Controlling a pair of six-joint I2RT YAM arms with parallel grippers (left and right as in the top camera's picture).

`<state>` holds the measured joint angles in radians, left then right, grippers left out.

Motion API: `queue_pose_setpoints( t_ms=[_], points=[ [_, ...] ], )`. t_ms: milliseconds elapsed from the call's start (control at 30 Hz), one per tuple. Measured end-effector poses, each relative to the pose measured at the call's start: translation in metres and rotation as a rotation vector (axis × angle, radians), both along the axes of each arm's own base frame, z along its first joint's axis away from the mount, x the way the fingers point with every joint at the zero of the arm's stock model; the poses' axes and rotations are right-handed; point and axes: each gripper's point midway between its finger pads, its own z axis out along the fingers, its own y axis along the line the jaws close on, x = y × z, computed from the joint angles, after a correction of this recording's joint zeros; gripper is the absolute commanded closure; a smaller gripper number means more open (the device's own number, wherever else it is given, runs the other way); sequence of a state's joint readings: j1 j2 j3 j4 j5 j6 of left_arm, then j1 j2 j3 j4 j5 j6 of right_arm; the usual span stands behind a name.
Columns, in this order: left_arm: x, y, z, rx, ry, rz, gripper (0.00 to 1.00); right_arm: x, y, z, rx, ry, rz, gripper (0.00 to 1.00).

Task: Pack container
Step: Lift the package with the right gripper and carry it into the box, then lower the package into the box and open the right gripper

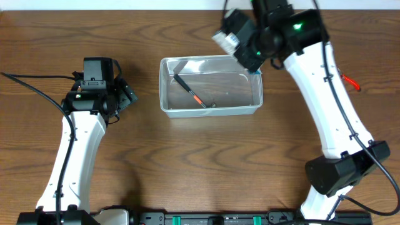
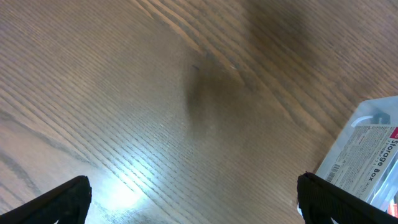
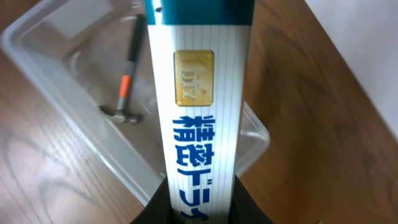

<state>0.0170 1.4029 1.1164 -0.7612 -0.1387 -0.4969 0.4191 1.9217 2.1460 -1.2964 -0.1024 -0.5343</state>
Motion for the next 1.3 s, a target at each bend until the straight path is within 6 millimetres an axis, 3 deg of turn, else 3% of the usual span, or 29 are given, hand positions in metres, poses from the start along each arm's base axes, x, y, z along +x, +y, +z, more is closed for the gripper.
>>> queue_pose_setpoints(
  t_ms=[133,267,600,667,1300],
  points=[
    [0.000,0.000,0.000,0.000,0.000,0.000,0.02,-0.005,0.008,-0.006,-0.029,-0.003,0.078,0.99],
    [0.000,0.000,0.000,0.000,0.000,0.000,0.02,-0.006,0.008,-0.027,-0.060,0.042,0.102,0.99],
    [0.000,0.000,0.000,0.000,0.000,0.000,0.02,-0.017,0.009,-0.158,-0.157,0.338,0.143,0.99],
    [0.000,0.000,0.000,0.000,0.000,0.000,0.02,-0.023,0.012,-0.173,-0.145,0.384,0.154,0.99],
    [0.000,0.000,0.000,0.000,0.000,0.000,0.02,-0.028,0.026,-0.176,-0.067,0.417,0.183,0.99]
  ],
)
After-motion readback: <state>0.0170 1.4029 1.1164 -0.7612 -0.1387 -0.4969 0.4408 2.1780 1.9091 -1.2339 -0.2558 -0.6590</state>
